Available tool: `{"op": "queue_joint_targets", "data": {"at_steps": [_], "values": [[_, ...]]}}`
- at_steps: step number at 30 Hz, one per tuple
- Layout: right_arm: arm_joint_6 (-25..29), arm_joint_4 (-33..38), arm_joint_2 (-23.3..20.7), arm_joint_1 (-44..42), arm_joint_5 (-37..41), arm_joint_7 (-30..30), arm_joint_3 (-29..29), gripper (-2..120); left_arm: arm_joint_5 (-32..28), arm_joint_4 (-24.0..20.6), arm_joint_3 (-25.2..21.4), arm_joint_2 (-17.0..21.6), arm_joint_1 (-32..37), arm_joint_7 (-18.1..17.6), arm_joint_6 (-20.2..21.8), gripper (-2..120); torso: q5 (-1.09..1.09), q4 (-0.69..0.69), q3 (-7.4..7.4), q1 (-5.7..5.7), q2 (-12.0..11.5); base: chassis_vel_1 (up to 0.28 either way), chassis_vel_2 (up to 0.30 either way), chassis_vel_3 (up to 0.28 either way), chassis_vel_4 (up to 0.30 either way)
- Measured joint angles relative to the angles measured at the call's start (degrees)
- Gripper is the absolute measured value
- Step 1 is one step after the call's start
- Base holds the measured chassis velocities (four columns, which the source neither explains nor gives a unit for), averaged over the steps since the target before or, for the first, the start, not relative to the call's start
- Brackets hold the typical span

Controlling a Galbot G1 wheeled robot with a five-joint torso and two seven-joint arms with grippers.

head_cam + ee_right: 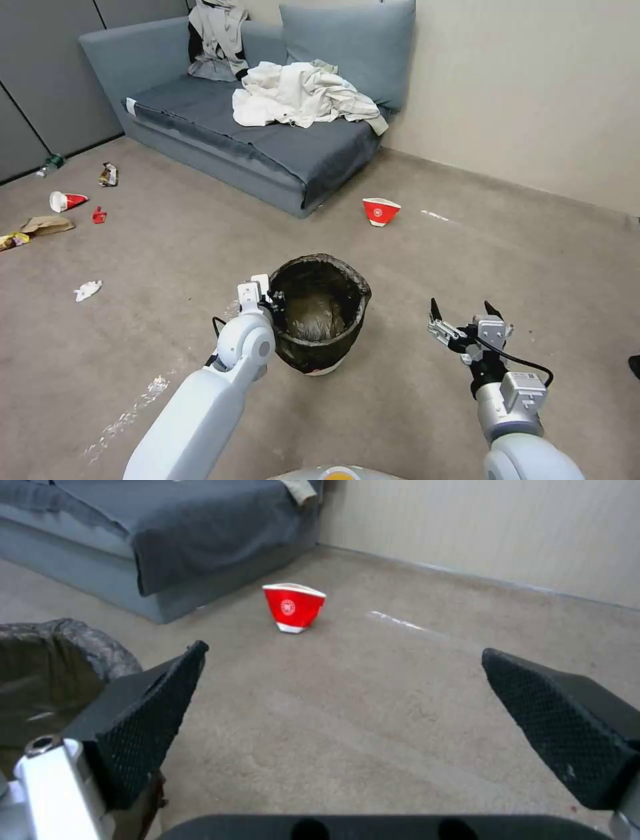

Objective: Pick up the trash can from the floor.

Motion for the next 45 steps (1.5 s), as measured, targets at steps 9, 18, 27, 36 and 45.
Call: {"op": "queue_joint_targets", "data": {"at_steps": [9,18,27,36,45], "values": [[-0.5,0.0,-0.1,0.2,0.1,0.4,0.0,100,1.8,-2.0,-1.2,1.2,1.3,5.0,-4.6,3,0.01,-0.02,0.00,0.00,0.0,0.000,0.000,0.000,0.000],[-0.6,-0.1,-0.5,0.1,0.2,0.5,0.1,100,1.9,-5.2,-3.8,2.4,3.4,6.5,-6.7,3,0.00,-0.01,0.00,0.00,0.0,0.000,0.000,0.000,0.000],[-0.6,-0.2,-0.6,0.2,0.2,0.5,0.2,100,0.1,-13.1,-9.5,5.0,9.6,8.7,-7.0,3,-0.02,-0.02,0.00,0.00,0.0,0.000,0.000,0.000,0.000],[-0.5,-0.7,-0.6,0.8,0.2,0.5,0.1,100,3.6,-21.2,-17.4,5.5,21.1,15.3,-9.0,3,0.00,0.01,0.00,0.00,0.0,0.000,0.000,0.000,0.000],[-0.3,-0.8,-0.1,1.1,0.2,0.4,0.0,100,5.6,-25.5,-20.3,4.6,27.8,19.2,-13.1,3,0.01,0.00,0.00,0.00,0.0,0.000,0.000,0.000,0.000]]}}
